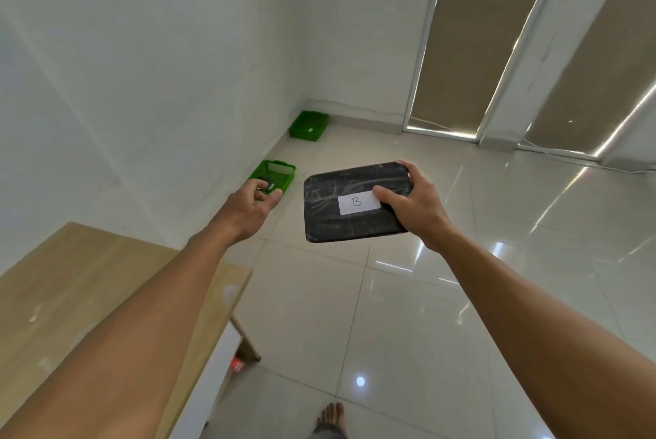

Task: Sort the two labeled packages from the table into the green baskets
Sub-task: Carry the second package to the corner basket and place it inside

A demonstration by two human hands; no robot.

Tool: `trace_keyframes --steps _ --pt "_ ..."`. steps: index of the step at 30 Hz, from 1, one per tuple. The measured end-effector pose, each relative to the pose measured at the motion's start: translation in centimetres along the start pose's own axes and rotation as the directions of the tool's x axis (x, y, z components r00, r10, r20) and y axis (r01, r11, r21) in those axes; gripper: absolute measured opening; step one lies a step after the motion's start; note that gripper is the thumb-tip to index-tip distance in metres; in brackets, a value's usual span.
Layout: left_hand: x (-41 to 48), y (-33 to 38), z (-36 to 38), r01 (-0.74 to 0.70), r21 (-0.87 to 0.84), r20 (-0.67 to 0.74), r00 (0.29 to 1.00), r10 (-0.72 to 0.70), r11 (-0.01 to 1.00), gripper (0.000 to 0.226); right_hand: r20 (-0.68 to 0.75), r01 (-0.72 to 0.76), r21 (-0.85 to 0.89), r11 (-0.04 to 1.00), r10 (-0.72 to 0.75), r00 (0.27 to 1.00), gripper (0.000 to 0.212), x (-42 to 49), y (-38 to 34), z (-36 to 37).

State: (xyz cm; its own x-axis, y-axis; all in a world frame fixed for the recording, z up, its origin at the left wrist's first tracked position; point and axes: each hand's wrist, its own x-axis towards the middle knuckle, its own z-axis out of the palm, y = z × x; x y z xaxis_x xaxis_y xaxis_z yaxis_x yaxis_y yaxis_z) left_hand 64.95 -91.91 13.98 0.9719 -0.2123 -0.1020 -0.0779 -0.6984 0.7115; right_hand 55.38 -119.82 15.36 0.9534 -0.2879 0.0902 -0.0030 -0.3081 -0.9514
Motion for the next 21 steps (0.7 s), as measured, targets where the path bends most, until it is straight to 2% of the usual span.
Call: trace_keyframes --steps 2,10,12,14,21 --pt "3.6 1.6 0.3 0.004 0.009 0.019 1.000 -0.005 1.000 0.060 0.022 -0.031 0.001 1.000 0.031 0.999 0.049 3.5 0.1 -1.0" --pt "17.3 8.0 2.1 -0.029 0.047 0.043 0.999 0.027 0.998 0.058 -0.005 -0.001 0.010 1.000 0.001 1.000 0.050 16.9 1.7 -5.3" --pt "24.8 10.9 5.2 -0.019 0.060 0.046 0.999 0.016 0.998 0.059 -0.019 -0.008 0.006 1.000 0.009 1.000 0.050 23.9 4.1 -8.3" --pt "25.7 11.5 5.2 -0.026 0.073 0.052 0.998 0.022 0.997 0.059 -0.012 -0.002 0.001 1.000 0.002 1.000 0.051 25.3 4.5 -8.5" --pt "39.1 16.4 10.9 0.026 0.079 0.019 0.999 -0.028 0.997 0.060 -0.005 -0.019 0.009 1.000 0.019 1.000 0.050 40.7 8.5 -14.2"
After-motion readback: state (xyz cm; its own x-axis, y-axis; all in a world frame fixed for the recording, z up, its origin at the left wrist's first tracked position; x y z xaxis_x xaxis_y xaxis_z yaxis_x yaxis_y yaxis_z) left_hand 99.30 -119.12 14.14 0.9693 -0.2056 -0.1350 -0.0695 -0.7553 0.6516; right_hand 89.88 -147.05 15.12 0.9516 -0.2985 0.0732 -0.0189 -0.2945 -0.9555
